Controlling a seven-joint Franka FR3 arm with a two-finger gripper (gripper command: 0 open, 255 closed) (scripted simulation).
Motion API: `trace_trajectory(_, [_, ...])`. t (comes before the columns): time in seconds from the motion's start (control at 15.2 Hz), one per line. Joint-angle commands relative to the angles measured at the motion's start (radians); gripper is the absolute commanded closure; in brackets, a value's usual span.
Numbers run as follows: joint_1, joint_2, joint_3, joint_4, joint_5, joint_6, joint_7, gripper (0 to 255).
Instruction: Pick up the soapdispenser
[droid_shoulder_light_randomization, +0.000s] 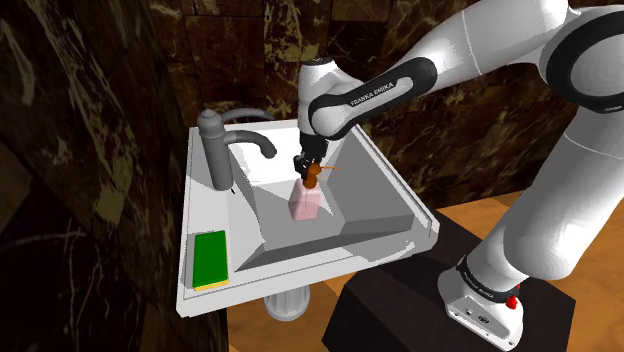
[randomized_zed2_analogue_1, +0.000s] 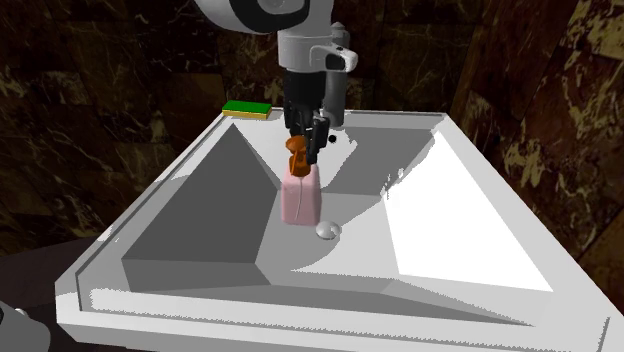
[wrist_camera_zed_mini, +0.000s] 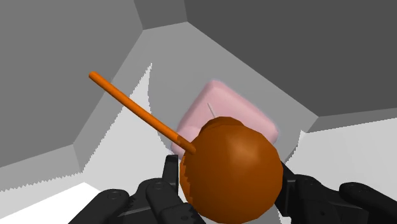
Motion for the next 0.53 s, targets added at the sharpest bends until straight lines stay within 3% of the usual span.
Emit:
trace_trajectory(0.0, [-0.001, -0.014, 0.001, 0.011, 0.005, -0.025, -0.003, 255])
trace_trajectory(0.46, [-0.003, -0.057, 0.003, 0.047, 0.017, -0.102, -0.013, 255])
